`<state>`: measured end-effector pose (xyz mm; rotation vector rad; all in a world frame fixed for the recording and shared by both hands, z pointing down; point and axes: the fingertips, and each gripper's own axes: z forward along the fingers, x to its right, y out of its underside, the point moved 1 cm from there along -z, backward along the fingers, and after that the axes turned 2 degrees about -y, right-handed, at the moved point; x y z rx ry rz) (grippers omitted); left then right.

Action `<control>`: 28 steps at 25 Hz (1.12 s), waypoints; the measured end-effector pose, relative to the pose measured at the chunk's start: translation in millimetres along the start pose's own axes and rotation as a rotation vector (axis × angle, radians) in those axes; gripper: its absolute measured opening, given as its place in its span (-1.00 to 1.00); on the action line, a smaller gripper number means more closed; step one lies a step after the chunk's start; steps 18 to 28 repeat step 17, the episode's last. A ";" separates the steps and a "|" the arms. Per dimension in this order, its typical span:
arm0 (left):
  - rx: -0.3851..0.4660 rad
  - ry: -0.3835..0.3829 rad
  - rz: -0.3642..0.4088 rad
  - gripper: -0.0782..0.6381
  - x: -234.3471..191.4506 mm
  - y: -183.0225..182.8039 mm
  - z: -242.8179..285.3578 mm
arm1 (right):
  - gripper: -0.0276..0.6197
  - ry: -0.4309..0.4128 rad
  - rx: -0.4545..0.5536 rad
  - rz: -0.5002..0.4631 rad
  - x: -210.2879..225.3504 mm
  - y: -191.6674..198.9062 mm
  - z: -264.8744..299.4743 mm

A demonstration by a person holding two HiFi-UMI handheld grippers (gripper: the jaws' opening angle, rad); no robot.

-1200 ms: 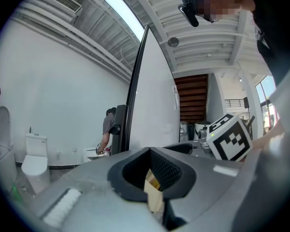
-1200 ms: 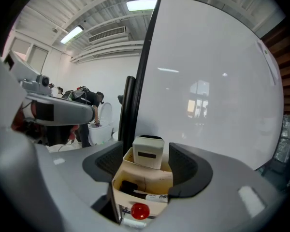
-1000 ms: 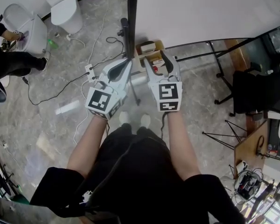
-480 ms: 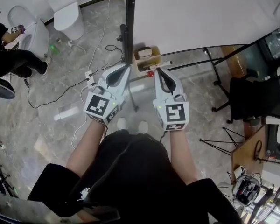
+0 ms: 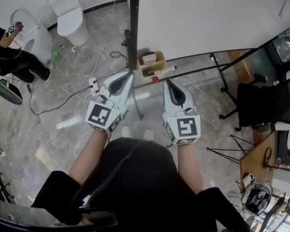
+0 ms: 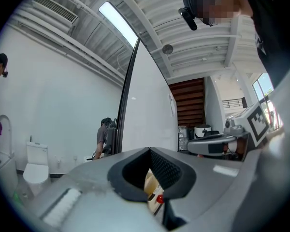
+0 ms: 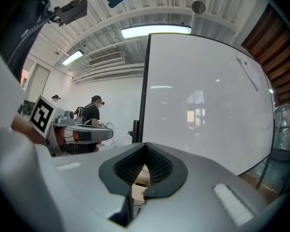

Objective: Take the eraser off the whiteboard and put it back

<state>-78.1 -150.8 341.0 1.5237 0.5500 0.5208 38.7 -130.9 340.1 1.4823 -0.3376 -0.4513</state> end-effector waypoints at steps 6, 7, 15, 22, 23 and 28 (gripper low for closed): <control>0.006 -0.012 -0.005 -0.77 -1.8 -2.9 -5.8 | -0.89 -0.011 0.015 -0.005 -6.4 -3.0 -1.7; 0.004 -0.008 -0.004 -0.77 -1.8 -2.6 -6.0 | -0.89 -0.012 0.016 -0.006 -7.1 -3.1 -1.3; 0.003 0.016 -0.004 -0.77 -9.2 -3.2 -5.3 | -0.89 0.010 0.013 -0.018 -7.5 -6.8 5.6; 0.006 0.027 -0.001 -0.77 -11.6 -4.4 -4.0 | -0.89 0.011 0.020 -0.023 -9.0 -8.4 8.4; 0.006 0.027 -0.001 -0.77 -11.6 -4.4 -4.0 | -0.89 0.011 0.020 -0.023 -9.0 -8.4 8.4; 0.006 0.027 -0.001 -0.77 -11.6 -4.4 -4.0 | -0.89 0.011 0.020 -0.023 -9.0 -8.4 8.4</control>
